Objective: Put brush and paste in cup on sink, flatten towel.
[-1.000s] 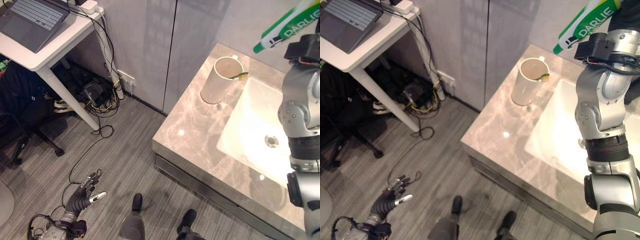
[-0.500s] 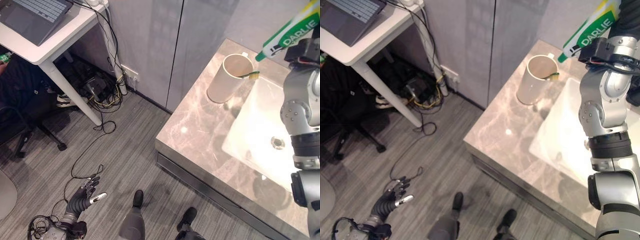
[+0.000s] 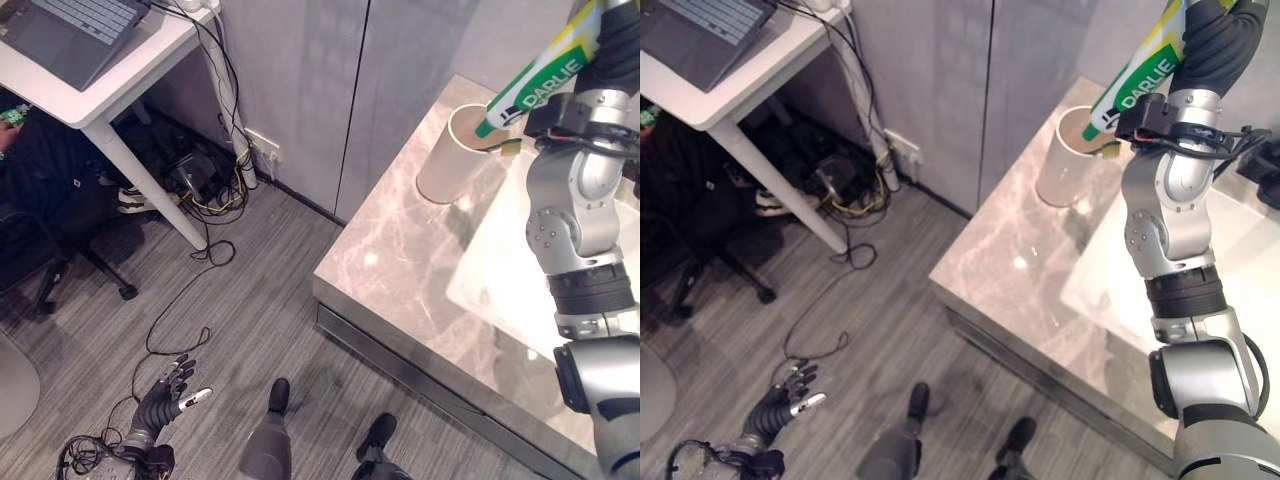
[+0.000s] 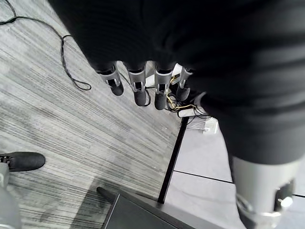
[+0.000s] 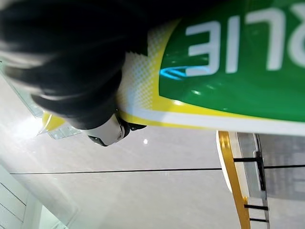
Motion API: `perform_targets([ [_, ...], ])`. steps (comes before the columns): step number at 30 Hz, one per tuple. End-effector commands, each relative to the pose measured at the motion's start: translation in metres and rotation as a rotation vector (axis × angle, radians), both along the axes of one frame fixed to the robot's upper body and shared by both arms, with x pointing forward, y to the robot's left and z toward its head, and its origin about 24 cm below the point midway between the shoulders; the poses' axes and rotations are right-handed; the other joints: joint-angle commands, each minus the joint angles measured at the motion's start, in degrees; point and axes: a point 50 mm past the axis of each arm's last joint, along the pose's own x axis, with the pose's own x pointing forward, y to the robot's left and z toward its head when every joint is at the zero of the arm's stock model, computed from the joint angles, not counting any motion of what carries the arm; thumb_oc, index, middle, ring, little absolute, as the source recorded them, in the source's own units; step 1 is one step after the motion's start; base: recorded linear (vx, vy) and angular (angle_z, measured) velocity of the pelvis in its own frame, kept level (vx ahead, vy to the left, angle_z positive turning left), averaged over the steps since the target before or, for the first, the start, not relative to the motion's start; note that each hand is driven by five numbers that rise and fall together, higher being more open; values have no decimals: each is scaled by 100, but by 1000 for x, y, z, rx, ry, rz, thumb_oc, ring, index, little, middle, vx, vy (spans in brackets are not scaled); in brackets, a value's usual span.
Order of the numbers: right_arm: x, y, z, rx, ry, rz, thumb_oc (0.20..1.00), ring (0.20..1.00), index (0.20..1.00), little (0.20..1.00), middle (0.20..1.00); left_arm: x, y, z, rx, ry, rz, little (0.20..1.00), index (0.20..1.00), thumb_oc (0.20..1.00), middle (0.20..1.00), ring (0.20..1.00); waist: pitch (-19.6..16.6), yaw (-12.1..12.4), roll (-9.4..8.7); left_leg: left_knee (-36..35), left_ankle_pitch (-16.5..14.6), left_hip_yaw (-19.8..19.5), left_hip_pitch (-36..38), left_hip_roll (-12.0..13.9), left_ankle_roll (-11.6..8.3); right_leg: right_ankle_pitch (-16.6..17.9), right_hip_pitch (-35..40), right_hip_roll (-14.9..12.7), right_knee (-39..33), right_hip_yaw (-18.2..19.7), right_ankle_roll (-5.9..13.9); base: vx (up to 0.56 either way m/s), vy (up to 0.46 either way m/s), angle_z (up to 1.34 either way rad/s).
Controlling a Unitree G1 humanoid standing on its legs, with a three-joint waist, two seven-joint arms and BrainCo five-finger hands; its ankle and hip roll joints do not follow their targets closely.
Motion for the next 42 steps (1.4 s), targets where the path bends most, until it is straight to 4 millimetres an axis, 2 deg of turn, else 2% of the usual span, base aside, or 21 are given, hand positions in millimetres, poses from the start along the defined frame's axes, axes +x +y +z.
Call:
perform_targets([
  [1, -31, -5, 50, -50, -236, -41, 200, 200, 200, 200, 200, 6, -1, 14, 71, -75, -71, 1000, 1000, 1000, 1000, 1000, -107, 179, -178, -267, 160, -113, -10, -248, 67, 353, 769, -533, 5, -79, 727, 23, -5, 8],
  [9, -36, 9, 45, -121, -245, 4, 200, 200, 200, 200, 200, 6, -3, 11, 73, -72, -61, 1000, 1000, 1000, 1000, 1000, -105, 169, -220, -267, 134, -119, 29, -293, 98, 379, 811, -536, 5, -105, 727, 3, 0, 1],
  [15, -36, 9, 45, -121, -245, 4, 200, 200, 200, 200, 200, 6, -3, 11, 73, -72, -62, 1000, 1000, 1000, 1000, 1000, -106, 170, -220, -267, 134, -119, 29, -293, 99, 380, 811, -536, 5, -105, 727, 0, 0, 0],
  [18, -37, 6, 29, -162, -207, -14, 200, 200, 200, 200, 200, 4, -4, 11, 88, -76, -57, 1000, 1000, 1000, 1000, 1000, -57, 174, -263, -267, 134, -164, -11, -303, 104, 389, 808, -531, 5, -138, 727, 0, 0, 0],
  [28, -31, 9, 21, -158, -171, -1, 200, 200, 200, 200, 200, 3, -6, 9, 86, -73, -54, 1000, 1000, 1000, 1000, 1000, -16, 159, -267, -267, 120, -147, -5, -309, 119, 366, 798, -524, 5, -119, 727, 1, 0, 0],
  [42, -25, 14, 20, -192, -150, -44, 200, 200, 200, 200, 200, 2, -7, 6, 79, -67, -52, 1000, 1000, 1000, 1000, 1000, 36, 164, -263, -267, 114, -157, -43, -301, 131, 356, 744, -523, 5, -91, 727, 0, 0, 0],
])
